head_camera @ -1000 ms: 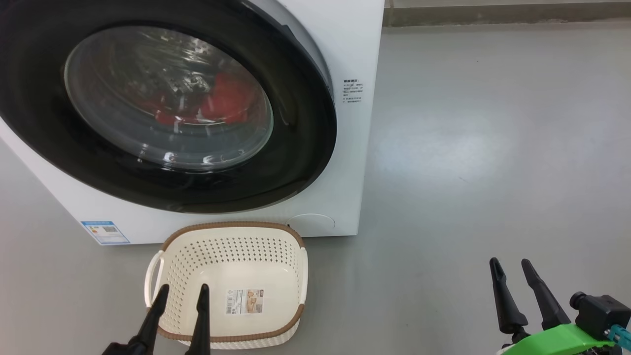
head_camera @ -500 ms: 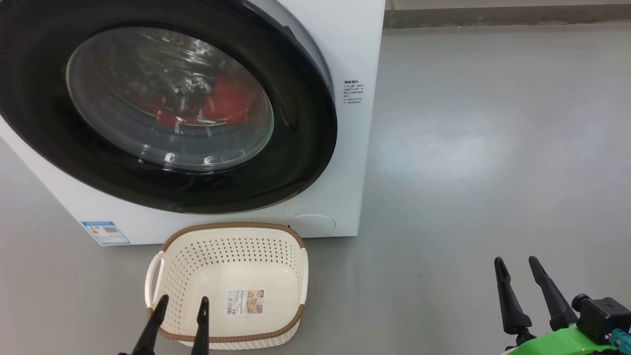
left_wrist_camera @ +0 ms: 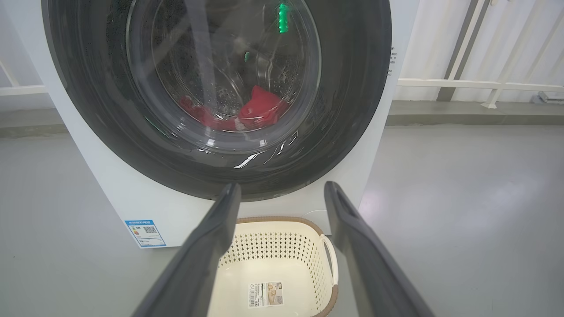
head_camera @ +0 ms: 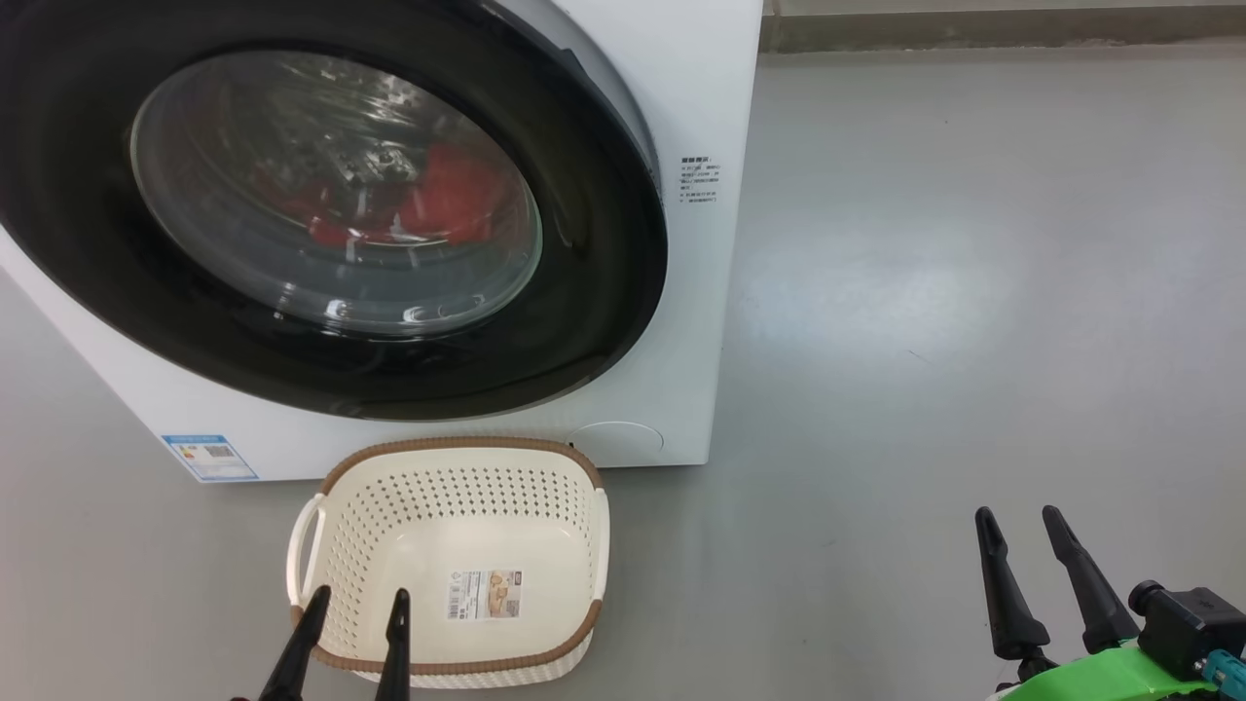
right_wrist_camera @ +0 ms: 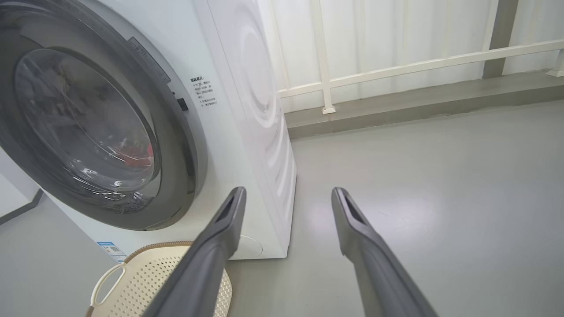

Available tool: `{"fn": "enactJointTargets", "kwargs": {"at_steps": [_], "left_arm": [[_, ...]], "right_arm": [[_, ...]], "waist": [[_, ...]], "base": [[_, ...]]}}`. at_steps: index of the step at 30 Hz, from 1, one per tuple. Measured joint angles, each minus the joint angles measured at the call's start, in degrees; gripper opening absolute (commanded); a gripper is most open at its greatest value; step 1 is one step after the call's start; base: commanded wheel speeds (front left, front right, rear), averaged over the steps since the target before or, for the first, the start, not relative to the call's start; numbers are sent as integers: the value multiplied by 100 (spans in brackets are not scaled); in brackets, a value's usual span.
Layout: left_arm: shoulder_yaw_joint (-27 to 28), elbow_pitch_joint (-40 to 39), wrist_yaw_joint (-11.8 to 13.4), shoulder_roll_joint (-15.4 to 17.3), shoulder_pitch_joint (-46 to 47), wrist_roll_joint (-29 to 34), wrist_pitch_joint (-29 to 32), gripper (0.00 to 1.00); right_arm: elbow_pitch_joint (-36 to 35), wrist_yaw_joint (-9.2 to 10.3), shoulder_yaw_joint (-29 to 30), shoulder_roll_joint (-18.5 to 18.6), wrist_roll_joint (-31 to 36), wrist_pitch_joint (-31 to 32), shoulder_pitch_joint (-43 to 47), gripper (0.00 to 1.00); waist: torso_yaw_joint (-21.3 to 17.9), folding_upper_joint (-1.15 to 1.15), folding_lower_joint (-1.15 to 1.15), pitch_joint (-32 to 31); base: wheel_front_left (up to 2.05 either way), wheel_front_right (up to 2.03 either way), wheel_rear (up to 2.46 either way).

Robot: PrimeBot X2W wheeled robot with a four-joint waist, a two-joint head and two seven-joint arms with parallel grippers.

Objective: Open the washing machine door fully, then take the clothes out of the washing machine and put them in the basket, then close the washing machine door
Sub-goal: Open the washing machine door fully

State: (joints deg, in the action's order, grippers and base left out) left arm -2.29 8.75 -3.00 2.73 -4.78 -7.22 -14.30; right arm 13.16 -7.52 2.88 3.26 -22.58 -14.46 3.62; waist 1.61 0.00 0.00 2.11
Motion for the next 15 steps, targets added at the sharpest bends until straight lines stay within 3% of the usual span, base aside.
{"fn": "enactJointTargets", "kwargs": {"at_steps": [1, 2, 4, 5, 15], "left_arm": [[0, -1, 0, 0, 0, -2, 0, 100], [0, -1, 0, 0, 1, -16, 0, 100], [-2, -1, 0, 0, 1, -44, 0, 100], [-4, -1, 0, 0, 2, -45, 0, 100], [-138, -27, -1, -1, 15, -97, 0, 100]], "right_arm": [[-1, 0, -2, -4, -30, 0, 0, 82], [-3, 0, -7, -8, -71, 0, 0, 44], [-5, 0, -32, -12, -171, 0, -1, 19], [-14, 0, -45, -20, -263, 0, -3, 0], [-101, 0, -402, -51, -989, -1, -559, 0]], "waist": [[0, 0, 0, 1], [-1, 0, 0, 2], [1, 0, 0, 5], [4, 0, 0, 8], [100, 0, 0, 74]], "base": [[0, 0, 0], [0, 0, 0], [0, 0, 0], [0, 0, 0], [0, 0, 0]]}}
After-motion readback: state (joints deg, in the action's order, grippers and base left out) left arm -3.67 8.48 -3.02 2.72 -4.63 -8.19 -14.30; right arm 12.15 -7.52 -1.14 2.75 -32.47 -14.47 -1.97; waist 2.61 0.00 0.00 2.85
